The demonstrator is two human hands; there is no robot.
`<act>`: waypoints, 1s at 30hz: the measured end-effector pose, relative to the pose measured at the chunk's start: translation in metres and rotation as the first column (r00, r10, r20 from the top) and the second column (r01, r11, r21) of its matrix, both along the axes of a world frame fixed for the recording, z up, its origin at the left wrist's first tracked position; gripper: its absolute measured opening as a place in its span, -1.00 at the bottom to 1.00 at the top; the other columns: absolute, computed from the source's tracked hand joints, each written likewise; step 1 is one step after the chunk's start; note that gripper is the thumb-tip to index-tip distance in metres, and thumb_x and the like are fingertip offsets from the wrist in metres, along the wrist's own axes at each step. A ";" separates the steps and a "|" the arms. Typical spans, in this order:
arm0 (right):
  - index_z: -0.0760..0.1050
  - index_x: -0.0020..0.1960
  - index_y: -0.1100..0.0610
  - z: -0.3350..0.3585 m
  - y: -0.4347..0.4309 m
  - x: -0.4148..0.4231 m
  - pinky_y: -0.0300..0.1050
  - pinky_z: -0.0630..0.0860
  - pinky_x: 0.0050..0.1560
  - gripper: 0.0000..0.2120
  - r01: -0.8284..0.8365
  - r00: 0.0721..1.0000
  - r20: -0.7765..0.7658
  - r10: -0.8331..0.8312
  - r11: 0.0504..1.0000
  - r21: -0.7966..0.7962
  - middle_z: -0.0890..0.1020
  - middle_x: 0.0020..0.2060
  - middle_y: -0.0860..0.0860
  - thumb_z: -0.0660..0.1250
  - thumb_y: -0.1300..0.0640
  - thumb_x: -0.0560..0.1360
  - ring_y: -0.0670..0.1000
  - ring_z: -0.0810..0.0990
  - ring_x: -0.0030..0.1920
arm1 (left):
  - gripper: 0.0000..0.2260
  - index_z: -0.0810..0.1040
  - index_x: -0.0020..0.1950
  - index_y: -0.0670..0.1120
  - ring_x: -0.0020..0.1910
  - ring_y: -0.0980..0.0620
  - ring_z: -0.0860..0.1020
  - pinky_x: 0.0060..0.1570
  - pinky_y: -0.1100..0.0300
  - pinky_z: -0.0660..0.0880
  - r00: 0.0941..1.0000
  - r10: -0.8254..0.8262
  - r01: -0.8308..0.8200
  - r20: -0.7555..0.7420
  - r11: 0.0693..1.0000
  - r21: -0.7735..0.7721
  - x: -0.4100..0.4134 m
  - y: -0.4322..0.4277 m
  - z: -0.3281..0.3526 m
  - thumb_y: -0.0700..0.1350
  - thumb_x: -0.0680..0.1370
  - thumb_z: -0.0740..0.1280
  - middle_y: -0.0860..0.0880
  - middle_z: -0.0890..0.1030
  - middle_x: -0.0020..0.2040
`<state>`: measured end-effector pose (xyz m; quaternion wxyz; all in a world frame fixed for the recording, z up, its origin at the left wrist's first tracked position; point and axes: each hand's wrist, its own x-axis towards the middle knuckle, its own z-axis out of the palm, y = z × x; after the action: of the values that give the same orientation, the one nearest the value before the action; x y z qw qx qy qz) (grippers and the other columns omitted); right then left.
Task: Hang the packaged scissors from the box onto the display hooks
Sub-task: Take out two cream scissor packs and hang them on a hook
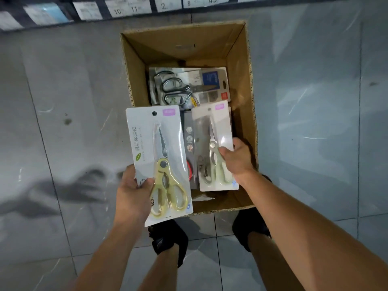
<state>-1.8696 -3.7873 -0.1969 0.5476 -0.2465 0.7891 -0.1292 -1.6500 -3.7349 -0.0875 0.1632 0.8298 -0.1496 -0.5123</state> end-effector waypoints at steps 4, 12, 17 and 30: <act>0.53 0.03 0.26 0.086 -0.013 -0.013 -0.26 0.45 -0.11 -0.87 0.028 0.999 -0.015 -0.029 0.998 -0.053 0.59 -0.18 0.11 0.25 0.22 0.56 -0.02 0.52 -0.15 | -0.63 0.52 -0.06 0.19 -0.09 -0.05 0.68 -0.11 -0.03 0.63 0.999 0.026 -0.028 -0.029 0.997 -0.068 0.011 -0.019 0.065 -0.32 0.59 0.22 0.06 0.69 -0.11; 0.45 -0.11 0.39 0.337 -0.070 -0.020 -0.03 0.51 -0.31 -0.70 0.133 0.991 0.071 -0.118 0.949 -0.287 0.52 -0.35 0.11 0.28 0.10 0.50 0.03 0.46 -0.31 | -0.80 0.38 -0.15 -0.14 -0.29 -0.07 0.39 -0.29 0.12 0.37 0.994 -0.104 0.111 0.041 0.930 -0.351 0.028 -0.082 0.264 -0.12 0.65 0.15 -0.12 0.42 -0.31; 0.62 -0.06 0.13 0.520 -0.092 -0.009 0.21 0.63 -0.09 -0.92 0.120 0.991 0.115 -0.072 0.865 -0.488 0.73 -0.20 0.07 0.36 0.16 0.48 0.14 0.71 -0.13 | -0.83 0.45 -0.12 -0.10 -0.25 -0.03 0.51 -0.33 0.21 0.44 0.983 -0.179 0.161 0.025 0.802 -0.575 0.024 -0.121 0.420 -0.15 0.66 0.19 -0.04 0.54 -0.27; 0.62 0.07 0.14 0.824 -0.023 -0.024 0.28 0.54 0.14 -0.75 0.324 0.946 0.258 -0.197 0.589 -0.740 0.72 -0.05 0.10 0.31 0.40 0.50 0.19 0.67 0.02 | -0.78 0.57 0.15 -0.07 -0.09 -0.16 0.68 -0.10 -0.08 0.60 0.888 -0.447 0.184 -0.108 0.560 -0.808 0.027 -0.142 0.691 -0.31 0.59 0.27 -0.13 0.71 -0.03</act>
<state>-1.8935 -3.8103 0.6276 0.4205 -0.3285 0.6408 -0.5519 -1.6234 -3.8774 0.6033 0.4308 0.5460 -0.4773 -0.5371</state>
